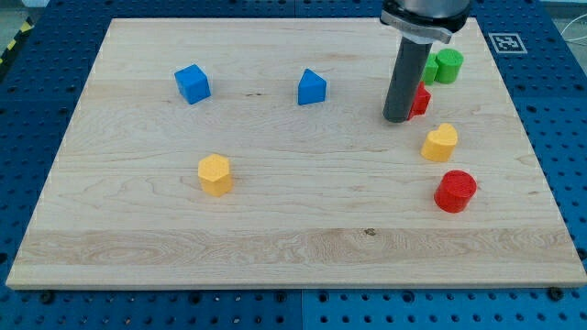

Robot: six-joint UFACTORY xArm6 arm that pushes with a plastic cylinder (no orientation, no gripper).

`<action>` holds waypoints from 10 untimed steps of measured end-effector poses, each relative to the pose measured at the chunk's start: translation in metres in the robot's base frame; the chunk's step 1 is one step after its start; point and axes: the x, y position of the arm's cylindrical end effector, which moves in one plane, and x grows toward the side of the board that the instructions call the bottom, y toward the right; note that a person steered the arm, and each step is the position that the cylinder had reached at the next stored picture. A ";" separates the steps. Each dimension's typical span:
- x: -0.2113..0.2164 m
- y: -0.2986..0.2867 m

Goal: Move the red circle towards the yellow heart

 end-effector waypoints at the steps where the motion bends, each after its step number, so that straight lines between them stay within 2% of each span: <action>1: -0.013 0.004; 3: -0.028 0.008; 5: -0.024 -0.001; 8: 0.100 -0.055; 9: 0.165 -0.050; 10: 0.180 -0.030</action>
